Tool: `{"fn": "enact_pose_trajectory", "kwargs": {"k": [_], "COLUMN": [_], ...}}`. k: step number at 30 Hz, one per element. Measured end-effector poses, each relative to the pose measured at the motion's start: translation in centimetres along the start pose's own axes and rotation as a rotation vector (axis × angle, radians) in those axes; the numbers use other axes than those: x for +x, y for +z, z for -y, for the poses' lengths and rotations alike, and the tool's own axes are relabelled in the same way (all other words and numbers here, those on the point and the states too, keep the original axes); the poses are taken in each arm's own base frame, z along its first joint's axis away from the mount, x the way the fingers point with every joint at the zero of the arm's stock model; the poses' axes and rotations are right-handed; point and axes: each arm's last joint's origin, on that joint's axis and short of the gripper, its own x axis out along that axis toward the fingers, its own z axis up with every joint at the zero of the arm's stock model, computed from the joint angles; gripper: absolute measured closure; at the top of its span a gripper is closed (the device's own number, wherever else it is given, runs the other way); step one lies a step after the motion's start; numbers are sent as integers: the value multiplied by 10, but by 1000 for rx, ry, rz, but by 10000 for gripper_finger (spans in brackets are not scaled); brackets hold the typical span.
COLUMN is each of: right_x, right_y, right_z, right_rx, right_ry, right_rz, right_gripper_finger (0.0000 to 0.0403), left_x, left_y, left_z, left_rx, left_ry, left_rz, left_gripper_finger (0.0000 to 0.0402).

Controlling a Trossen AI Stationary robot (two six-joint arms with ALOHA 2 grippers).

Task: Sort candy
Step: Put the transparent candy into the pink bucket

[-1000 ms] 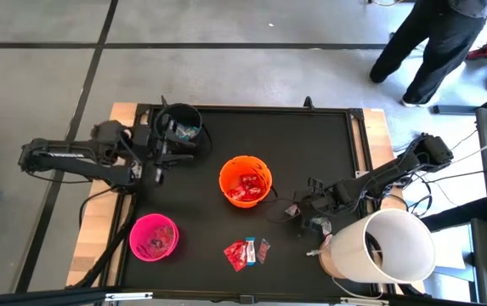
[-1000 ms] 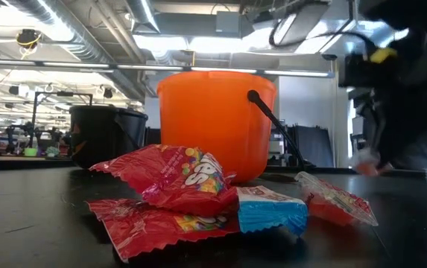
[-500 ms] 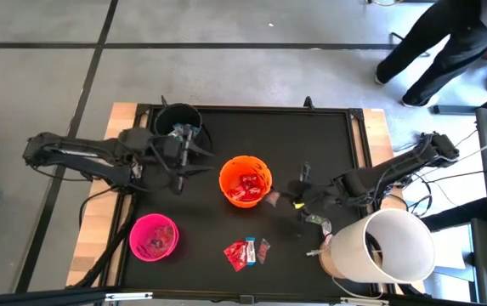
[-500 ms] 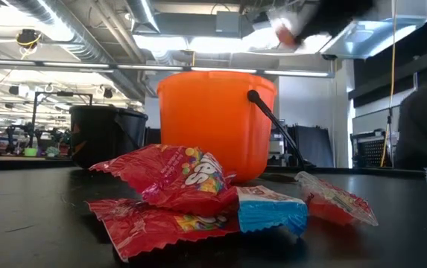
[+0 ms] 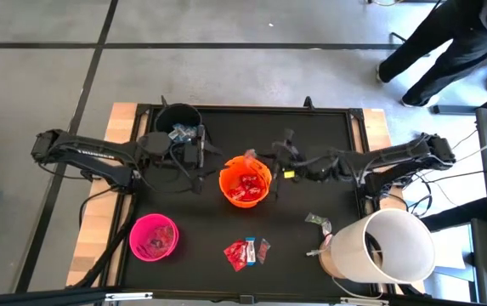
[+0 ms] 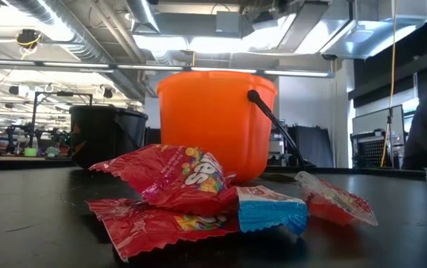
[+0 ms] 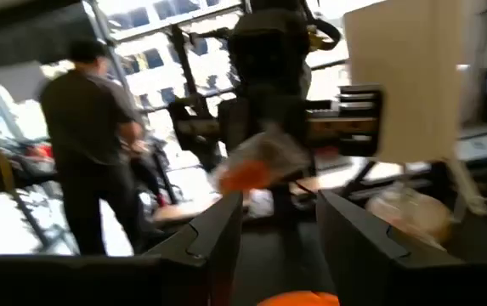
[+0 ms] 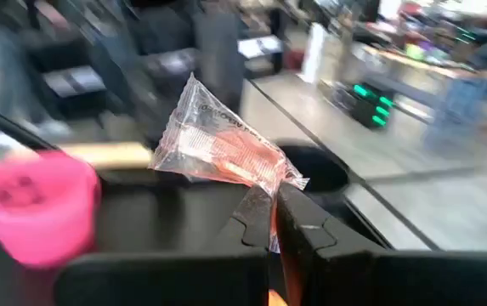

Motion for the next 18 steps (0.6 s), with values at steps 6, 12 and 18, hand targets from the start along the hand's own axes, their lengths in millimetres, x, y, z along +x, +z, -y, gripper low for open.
{"fn": "enact_pose_trajectory", "kwargs": {"k": [6,12,18], "right_x": [23,37,43], "right_y": [-1,-10,-15], "right_z": [10,18,15], "right_rx": [110,172,191], "right_ry": [231,271,298], "right_rz": [112,105,106], "right_gripper_finger": [396,396,396], "left_x": [9,20,27], "left_y": [10,7,-3], "left_z": [-2,0,3], "left_rx": [131,174,213], "left_ry": [36,19,10], "left_rz": [4,-20,-63], "left_gripper_finger": [221,186,180]}}
